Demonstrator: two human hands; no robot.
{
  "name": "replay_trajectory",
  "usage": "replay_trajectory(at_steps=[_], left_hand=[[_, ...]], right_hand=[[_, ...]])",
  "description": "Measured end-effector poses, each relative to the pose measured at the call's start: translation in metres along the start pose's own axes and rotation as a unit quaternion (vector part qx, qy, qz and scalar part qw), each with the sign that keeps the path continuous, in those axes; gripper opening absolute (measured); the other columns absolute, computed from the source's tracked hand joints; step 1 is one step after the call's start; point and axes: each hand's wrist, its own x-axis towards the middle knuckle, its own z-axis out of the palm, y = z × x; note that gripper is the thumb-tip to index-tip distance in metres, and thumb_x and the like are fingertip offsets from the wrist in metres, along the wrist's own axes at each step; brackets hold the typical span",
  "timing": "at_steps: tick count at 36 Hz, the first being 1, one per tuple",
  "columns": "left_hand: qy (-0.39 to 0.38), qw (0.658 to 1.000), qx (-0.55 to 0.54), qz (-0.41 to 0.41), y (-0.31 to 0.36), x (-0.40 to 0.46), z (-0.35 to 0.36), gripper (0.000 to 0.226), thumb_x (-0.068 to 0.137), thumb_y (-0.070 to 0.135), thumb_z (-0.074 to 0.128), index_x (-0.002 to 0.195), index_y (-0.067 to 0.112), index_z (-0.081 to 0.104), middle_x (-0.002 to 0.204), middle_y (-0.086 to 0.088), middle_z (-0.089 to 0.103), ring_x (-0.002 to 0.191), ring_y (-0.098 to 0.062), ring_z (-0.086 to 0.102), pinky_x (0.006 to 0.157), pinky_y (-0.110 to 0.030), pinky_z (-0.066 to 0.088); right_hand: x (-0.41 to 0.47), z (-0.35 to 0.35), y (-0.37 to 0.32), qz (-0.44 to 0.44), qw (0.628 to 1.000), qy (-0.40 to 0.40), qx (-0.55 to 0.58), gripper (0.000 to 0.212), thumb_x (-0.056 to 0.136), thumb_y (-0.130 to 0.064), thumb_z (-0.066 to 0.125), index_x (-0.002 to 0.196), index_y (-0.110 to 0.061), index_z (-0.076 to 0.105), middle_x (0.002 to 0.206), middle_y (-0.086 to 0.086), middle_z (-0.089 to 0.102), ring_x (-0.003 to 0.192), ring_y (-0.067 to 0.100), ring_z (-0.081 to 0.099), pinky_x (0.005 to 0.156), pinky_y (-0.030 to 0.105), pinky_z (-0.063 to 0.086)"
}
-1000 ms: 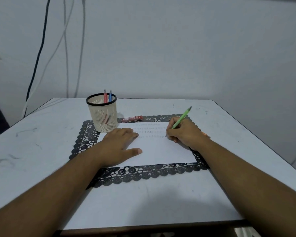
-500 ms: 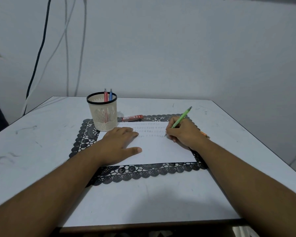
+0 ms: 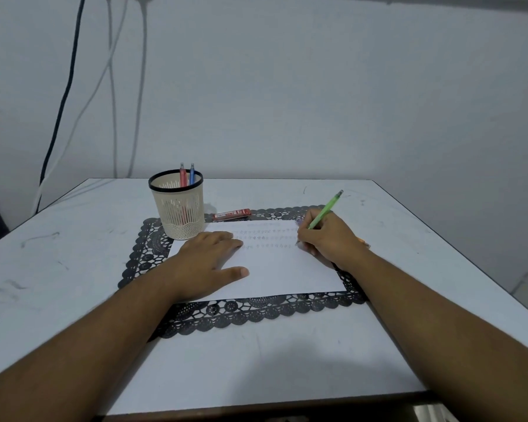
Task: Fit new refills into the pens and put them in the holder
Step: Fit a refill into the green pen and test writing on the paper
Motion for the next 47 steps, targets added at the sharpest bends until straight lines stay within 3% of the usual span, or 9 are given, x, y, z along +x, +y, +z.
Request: replay_trajectory(at_steps=[9, 15, 18, 21, 24, 32, 37, 42, 47], left_hand=[[-0.005, 1.000, 0.006, 0.001, 0.000, -0.001, -0.001, 0.080, 0.093, 0.077, 0.035, 0.160, 0.035, 0.025, 0.168, 0.007, 0.018, 0.155, -0.017, 0.009, 0.127, -0.044, 0.013], [-0.004, 1.000, -0.004, -0.001, -0.004, -0.001, 0.000, 0.125, 0.057, 0.106, 0.002, 0.159, 0.038, 0.025, 0.167, 0.009, 0.018, 0.154, -0.017, 0.009, 0.127, -0.043, 0.014], [-0.004, 1.000, -0.012, -0.004, -0.002, -0.002, 0.000, 0.115, 0.065, 0.102, 0.011, 0.159, 0.038, 0.025, 0.168, 0.010, 0.017, 0.154, -0.016, 0.008, 0.127, -0.042, 0.012], [-0.006, 1.000, -0.005, -0.006, 0.001, -0.002, -0.001, 0.083, 0.090, 0.081, 0.032, 0.160, 0.037, 0.025, 0.168, 0.010, 0.016, 0.155, -0.015, 0.006, 0.127, -0.041, 0.010], [-0.006, 1.000, 0.002, -0.008, 0.002, -0.002, -0.001, 0.075, 0.096, 0.072, 0.040, 0.160, 0.036, 0.025, 0.168, 0.009, 0.016, 0.155, -0.015, 0.007, 0.127, -0.041, 0.011], [-0.006, 1.000, -0.006, -0.003, 0.002, -0.003, -0.001, 0.077, 0.095, 0.074, 0.038, 0.160, 0.036, 0.024, 0.168, 0.010, 0.016, 0.155, -0.014, 0.006, 0.127, -0.040, 0.011], [-0.017, 1.000, -0.001, 0.000, 0.000, -0.004, -0.003, 0.117, 0.063, 0.099, 0.005, 0.160, 0.037, 0.022, 0.168, 0.010, 0.016, 0.154, -0.014, 0.007, 0.125, -0.038, 0.011], [-0.011, 1.000, 0.012, -0.008, 0.002, -0.003, -0.003, 0.083, 0.090, 0.079, 0.032, 0.161, 0.036, 0.022, 0.169, 0.009, 0.015, 0.155, -0.016, 0.007, 0.126, -0.040, 0.012], [-0.019, 1.000, 0.005, -0.005, 0.002, -0.003, -0.004, 0.101, 0.075, 0.091, 0.019, 0.160, 0.036, 0.024, 0.168, 0.008, 0.017, 0.154, -0.016, 0.009, 0.125, -0.038, 0.012]], right_hand=[[0.000, 0.000, -0.001, 0.009, 1.000, -0.017, -0.020, 0.029, 0.090, -0.002, 0.069, 0.067, -0.017, 0.059, 0.069, 0.016, 0.063, 0.056, 0.020, 0.059, 0.072, 0.047, 0.051], [0.000, 0.002, -0.004, 0.003, 0.999, 0.003, -0.036, 0.034, 0.088, 0.002, 0.066, 0.063, -0.019, 0.059, 0.068, 0.019, 0.061, 0.054, 0.023, 0.057, 0.063, 0.041, 0.047], [-0.002, 0.001, -0.006, 0.008, 0.999, -0.002, -0.040, 0.033, 0.087, 0.003, 0.067, 0.063, -0.018, 0.058, 0.072, 0.026, 0.063, 0.051, 0.019, 0.059, 0.069, 0.047, 0.050], [-0.003, 0.000, -0.007, 0.017, 0.999, -0.011, -0.045, 0.028, 0.088, 0.002, 0.068, 0.068, -0.012, 0.056, 0.063, 0.014, 0.063, 0.052, 0.015, 0.063, 0.075, 0.049, 0.055], [-0.004, 0.001, -0.007, 0.011, 0.998, -0.012, -0.055, 0.027, 0.088, -0.001, 0.069, 0.067, -0.014, 0.058, 0.063, 0.012, 0.063, 0.054, 0.017, 0.063, 0.070, 0.047, 0.050], [-0.006, 0.003, -0.011, 0.007, 0.998, 0.009, -0.068, 0.027, 0.089, 0.002, 0.066, 0.069, -0.012, 0.056, 0.064, 0.013, 0.065, 0.050, 0.016, 0.060, 0.066, 0.042, 0.048], [-0.007, 0.004, -0.014, 0.016, 0.998, 0.006, -0.064, 0.029, 0.089, 0.002, 0.068, 0.068, -0.013, 0.056, 0.064, 0.013, 0.062, 0.050, 0.013, 0.061, 0.068, 0.040, 0.054], [-0.011, 0.001, -0.017, 0.024, 0.998, -0.008, -0.049, 0.030, 0.090, 0.001, 0.067, 0.066, -0.016, 0.057, 0.064, 0.014, 0.063, 0.052, 0.017, 0.059, 0.063, 0.036, 0.049], [-0.018, -0.001, -0.023, 0.025, 0.998, 0.028, -0.045, 0.025, 0.090, 0.006, 0.063, 0.073, -0.010, 0.054, 0.061, 0.014, 0.059, 0.048, 0.014, 0.057, 0.042, 0.019, 0.040]])
